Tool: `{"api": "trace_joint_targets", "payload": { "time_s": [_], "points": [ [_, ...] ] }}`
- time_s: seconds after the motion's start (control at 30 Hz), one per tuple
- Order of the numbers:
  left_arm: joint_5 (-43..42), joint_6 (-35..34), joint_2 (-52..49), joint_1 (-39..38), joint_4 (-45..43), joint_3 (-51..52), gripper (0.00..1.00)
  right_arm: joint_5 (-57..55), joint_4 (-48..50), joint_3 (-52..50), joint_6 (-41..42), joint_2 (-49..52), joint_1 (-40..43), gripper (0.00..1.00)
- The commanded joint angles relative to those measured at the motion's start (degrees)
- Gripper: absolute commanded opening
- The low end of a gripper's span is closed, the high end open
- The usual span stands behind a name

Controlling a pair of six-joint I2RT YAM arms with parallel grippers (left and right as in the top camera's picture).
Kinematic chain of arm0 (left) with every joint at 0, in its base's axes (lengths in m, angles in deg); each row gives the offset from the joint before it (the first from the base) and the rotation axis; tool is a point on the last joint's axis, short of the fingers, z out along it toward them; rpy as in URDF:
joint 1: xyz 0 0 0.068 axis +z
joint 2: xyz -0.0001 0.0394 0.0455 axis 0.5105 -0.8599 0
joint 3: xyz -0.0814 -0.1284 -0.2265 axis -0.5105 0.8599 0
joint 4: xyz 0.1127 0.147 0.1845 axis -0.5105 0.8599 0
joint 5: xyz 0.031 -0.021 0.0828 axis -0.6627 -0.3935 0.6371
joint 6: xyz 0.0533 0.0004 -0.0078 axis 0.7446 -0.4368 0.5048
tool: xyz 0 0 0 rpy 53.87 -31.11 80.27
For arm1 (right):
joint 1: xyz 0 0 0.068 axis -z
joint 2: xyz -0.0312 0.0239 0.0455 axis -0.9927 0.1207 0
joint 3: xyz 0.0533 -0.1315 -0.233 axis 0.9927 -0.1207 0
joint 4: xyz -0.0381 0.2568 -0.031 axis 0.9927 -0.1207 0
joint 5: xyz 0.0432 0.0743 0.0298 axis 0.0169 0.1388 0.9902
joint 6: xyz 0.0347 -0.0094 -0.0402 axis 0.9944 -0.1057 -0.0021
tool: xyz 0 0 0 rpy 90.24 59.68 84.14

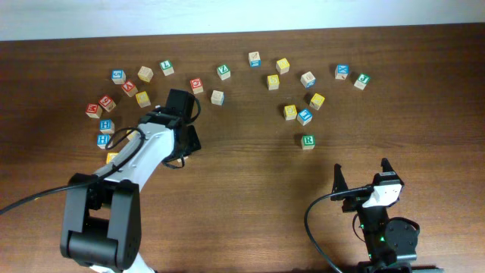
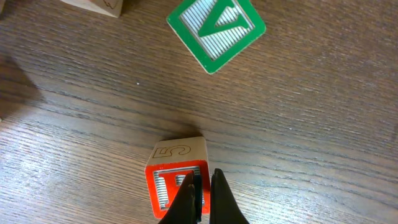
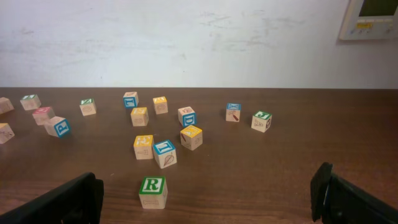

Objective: Spell out RSS

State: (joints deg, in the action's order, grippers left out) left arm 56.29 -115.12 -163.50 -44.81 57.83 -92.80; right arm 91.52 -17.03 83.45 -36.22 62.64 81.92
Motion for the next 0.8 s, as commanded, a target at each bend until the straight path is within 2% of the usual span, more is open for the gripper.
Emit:
{"api": "trace_joint_targets", "payload": {
  "time_s": [0.0,0.13,0.5,0.77],
  "points": [
    [-2.23,0.94,-1.53,-0.48,1.62,0.63,0.0,-0.48,-0.24,-0.37,-0.22,-0.33,0.42,0.98],
    [-2.25,0.9,-0.5,-0.48,4.85,-1.11,0.0,-0.48,-0.24,-0.37,-0.22,-0.33,0.42,0.98],
    [-4.85,0.52,-0.04,-0.48,3.82,-1.66,0.0,-0.48,-0.24,-0.37,-0.22,-0.33,0.42,0.98],
    [-6.03,0.61,1.66,-0.37,6.93,-5.14,0.0,-0.48,-0.24,-0.37,-0.22,-0.33,0.42,0.98]
  ]
}}
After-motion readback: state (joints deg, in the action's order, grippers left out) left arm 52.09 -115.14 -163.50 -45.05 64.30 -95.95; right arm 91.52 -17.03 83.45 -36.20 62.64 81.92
